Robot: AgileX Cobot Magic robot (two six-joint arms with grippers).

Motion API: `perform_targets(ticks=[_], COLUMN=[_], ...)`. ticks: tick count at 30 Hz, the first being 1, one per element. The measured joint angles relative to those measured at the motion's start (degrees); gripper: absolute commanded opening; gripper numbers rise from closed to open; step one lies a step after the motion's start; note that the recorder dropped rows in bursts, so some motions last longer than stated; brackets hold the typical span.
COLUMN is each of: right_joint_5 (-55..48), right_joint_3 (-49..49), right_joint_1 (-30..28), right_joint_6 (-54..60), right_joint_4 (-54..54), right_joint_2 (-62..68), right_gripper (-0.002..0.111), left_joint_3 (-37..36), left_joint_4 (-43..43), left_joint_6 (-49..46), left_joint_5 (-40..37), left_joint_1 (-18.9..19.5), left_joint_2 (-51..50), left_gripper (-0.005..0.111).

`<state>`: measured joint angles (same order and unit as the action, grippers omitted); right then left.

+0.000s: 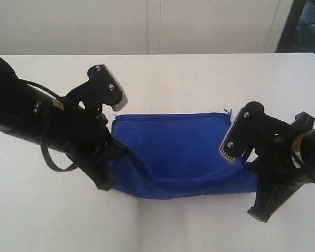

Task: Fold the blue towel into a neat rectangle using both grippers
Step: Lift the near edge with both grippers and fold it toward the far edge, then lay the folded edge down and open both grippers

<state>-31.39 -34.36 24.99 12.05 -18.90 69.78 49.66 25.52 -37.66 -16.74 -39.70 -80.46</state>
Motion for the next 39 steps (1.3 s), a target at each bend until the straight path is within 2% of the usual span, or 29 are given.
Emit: perform_targets(ticks=[5, 12, 18, 28, 35, 39], right_joint_5=[1.72, 3.02, 4.97, 11.69, 11.97, 11.97], right_joint_3=[-2.34, -6.93, -11.2, -17.56, -25.0, -27.06], right_joint_1=[0.0, -1.15, -5.08, -8.07, -9.9, -11.3], right_joint_6=[-9.36, -20.04, -21.56, -21.54, -21.54, -21.54], right_joint_4=[-6.94, -15.28, -16.79, -19.46, -26.84, -27.45], right_joint_2=[5.74, 13.08, 15.66, 24.01, 35.22, 35.64], right_gripper=[0.0, 0.0, 0.0, 0.0, 0.0, 0.0], left_joint_3=[0.79, 0.79, 2.32, 8.67, 13.99, 14.19], left_joint_4=[-0.47, -0.81, -0.81, -0.9, -0.9, -0.9], left_joint_6=[3.75, 5.26, 6.71, 8.5, 8.5, 8.15], left_joint_5=[1.58, 8.68, 12.0, 14.55, 17.07, 19.87], left_joint_1=[2.68, 2.82, 3.63, 9.71, 10.26, 10.26], left_joint_2=[-3.63, -7.16, -7.96, -15.59, -22.14, -23.37], left_gripper=[0.0, 0.0, 0.0, 0.0, 0.0, 0.0])
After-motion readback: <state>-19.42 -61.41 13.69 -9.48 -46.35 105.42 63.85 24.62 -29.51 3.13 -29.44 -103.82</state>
